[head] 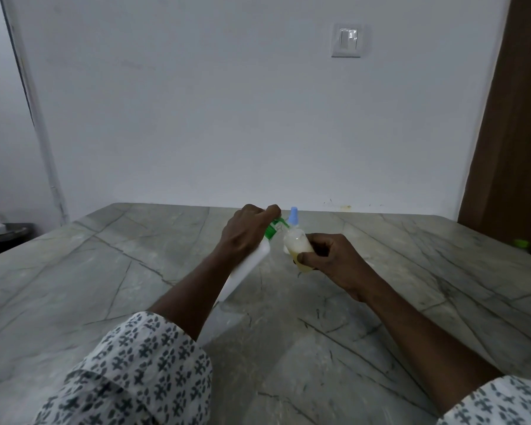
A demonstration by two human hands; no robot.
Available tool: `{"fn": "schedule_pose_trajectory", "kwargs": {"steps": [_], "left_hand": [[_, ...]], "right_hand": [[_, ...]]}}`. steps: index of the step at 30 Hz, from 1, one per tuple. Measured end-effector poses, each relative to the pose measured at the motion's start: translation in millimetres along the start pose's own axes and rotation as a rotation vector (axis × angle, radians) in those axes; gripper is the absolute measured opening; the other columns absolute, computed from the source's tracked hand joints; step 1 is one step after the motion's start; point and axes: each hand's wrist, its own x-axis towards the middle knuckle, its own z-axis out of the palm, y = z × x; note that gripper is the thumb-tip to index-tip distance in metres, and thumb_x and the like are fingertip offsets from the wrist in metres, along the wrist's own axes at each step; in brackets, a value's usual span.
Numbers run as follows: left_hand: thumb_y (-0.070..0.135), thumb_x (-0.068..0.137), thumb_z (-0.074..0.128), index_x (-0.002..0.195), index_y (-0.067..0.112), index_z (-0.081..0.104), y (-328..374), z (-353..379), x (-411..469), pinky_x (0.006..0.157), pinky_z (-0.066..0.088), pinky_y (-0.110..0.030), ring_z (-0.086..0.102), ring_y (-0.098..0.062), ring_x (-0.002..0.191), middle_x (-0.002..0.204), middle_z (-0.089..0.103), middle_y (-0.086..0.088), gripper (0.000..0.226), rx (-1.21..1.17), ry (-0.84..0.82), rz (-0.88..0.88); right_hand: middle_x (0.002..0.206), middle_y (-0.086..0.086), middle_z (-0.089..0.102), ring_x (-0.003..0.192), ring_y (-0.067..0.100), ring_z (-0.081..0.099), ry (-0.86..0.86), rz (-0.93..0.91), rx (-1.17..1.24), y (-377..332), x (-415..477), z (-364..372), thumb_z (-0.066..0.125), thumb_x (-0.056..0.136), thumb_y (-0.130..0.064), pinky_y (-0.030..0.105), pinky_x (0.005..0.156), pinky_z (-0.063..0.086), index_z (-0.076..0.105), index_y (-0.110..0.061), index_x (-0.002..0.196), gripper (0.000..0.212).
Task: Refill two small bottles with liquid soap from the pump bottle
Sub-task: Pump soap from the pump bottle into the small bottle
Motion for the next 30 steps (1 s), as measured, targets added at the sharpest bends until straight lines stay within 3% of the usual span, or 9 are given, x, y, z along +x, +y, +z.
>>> {"fn": "schedule_pose_trajectory", "kwargs": {"steps": [3,7,11,16,21,25,27,30], "left_hand": [[0.067,0.071,0.021,0.092,0.018,0.066,1.1,0.0,-2.3,0.081,0.048,-0.047,0.059,-0.037,0.084,0.089,0.067,-0.016,0.070,-0.019,0.009,0.022],[0.081,0.064,0.033,0.081,0.004,0.073,3.3,-0.1,-1.8,0.087,0.050,-0.053,0.063,-0.043,0.085,0.083,0.070,-0.022,0.088,-0.068,0.025,-0.046],[0.082,0.062,0.034,0.087,0.005,0.076,4.5,0.5,-0.5,0.091,0.051,-0.054,0.066,-0.040,0.088,0.089,0.073,-0.021,0.091,-0.054,0.007,-0.047],[0.069,0.067,0.022,0.095,0.011,0.071,4.1,-1.0,-2.2,0.080,0.050,-0.046,0.058,-0.031,0.076,0.084,0.067,-0.013,0.081,0.008,-0.025,0.008],[0.051,0.078,0.024,0.095,0.007,0.062,0.7,0.5,0.1,0.079,0.048,-0.045,0.058,-0.036,0.084,0.090,0.064,-0.017,0.061,0.065,-0.005,0.023],[0.066,0.067,0.020,0.095,0.013,0.067,0.2,-0.8,-0.7,0.084,0.049,-0.050,0.060,-0.038,0.087,0.092,0.067,-0.019,0.077,-0.005,0.006,0.021],[0.072,0.068,0.024,0.092,0.020,0.071,0.9,-0.8,-2.5,0.084,0.050,-0.050,0.062,-0.038,0.083,0.086,0.068,-0.019,0.075,-0.023,-0.001,0.018],[0.082,0.065,0.032,0.085,0.004,0.074,1.1,0.9,0.1,0.085,0.050,-0.053,0.062,-0.041,0.079,0.084,0.070,-0.025,0.091,-0.049,0.016,-0.028]], "right_hand": [[0.117,0.004,0.070,0.103,0.017,0.068,0.011,0.005,0.008,-0.4,0.1,-0.8,0.074,0.082,-0.018,0.041,0.093,0.056,0.063,-0.012,0.126,0.046],[0.114,0.003,0.071,0.102,0.018,0.069,0.031,0.009,0.045,-0.5,0.8,-2.6,0.074,0.083,-0.017,0.045,0.092,0.056,0.064,-0.012,0.125,0.044],[0.114,0.003,0.071,0.101,0.017,0.069,0.033,0.016,0.047,-0.4,0.1,-2.5,0.074,0.082,-0.016,0.043,0.092,0.056,0.064,-0.012,0.125,0.044],[0.115,0.001,0.071,0.101,0.015,0.068,0.015,0.007,0.026,-0.3,0.5,-1.7,0.074,0.082,-0.017,0.038,0.092,0.056,0.064,-0.013,0.125,0.045],[0.113,-0.001,0.071,0.099,0.009,0.068,-0.003,-0.006,0.007,-1.0,-1.6,0.5,0.074,0.082,-0.015,0.026,0.087,0.056,0.064,-0.014,0.125,0.044],[0.115,0.002,0.071,0.101,0.014,0.068,0.007,0.002,0.025,-1.0,-0.5,-0.5,0.074,0.082,-0.015,0.034,0.091,0.056,0.064,-0.013,0.124,0.043],[0.115,0.002,0.070,0.102,0.017,0.068,0.018,0.012,0.043,-0.5,0.1,-1.5,0.074,0.082,-0.017,0.040,0.093,0.056,0.064,-0.013,0.125,0.044],[0.115,0.002,0.070,0.103,0.018,0.068,0.032,0.013,0.056,-0.2,0.2,-2.2,0.074,0.082,-0.017,0.044,0.093,0.055,0.064,-0.012,0.126,0.046]]}}
